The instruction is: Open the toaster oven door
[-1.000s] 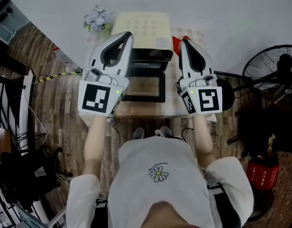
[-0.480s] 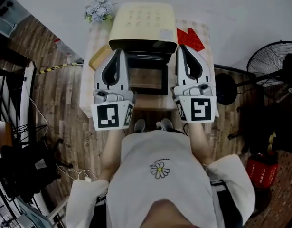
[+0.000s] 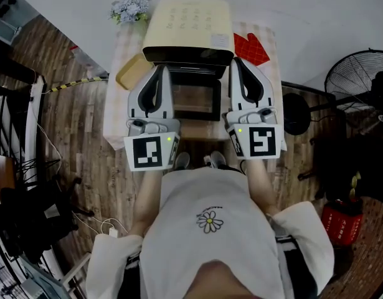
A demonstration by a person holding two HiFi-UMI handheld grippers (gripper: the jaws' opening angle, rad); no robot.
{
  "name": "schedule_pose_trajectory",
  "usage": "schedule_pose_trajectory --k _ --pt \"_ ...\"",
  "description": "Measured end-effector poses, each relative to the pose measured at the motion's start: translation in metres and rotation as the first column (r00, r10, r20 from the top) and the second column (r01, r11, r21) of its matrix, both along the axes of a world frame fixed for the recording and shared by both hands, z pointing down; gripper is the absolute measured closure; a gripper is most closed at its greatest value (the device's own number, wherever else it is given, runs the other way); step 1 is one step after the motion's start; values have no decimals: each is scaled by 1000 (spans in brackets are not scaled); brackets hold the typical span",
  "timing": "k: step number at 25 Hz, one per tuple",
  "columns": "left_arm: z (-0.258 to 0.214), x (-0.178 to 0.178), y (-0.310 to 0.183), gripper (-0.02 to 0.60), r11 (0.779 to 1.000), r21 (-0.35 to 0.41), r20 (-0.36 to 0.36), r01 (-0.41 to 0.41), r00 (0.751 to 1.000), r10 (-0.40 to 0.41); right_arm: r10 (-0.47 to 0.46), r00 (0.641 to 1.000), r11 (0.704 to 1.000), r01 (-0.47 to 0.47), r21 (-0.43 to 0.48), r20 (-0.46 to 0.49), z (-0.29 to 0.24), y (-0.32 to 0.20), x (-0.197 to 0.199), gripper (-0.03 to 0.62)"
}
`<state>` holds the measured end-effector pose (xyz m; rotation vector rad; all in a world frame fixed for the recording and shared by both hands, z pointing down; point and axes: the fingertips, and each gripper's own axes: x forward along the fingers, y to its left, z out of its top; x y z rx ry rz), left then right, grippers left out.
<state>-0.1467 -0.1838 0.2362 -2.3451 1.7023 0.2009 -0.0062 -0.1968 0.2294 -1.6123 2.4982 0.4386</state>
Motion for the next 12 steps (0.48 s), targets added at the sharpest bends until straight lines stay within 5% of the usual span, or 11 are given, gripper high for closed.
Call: schedule_pose_trajectory --k 12 --pt "3 -7 -1 565 1000 -19 -7 9 1000 -9 -15 1000 1000 15 -13 -4 6 -2 -6 585"
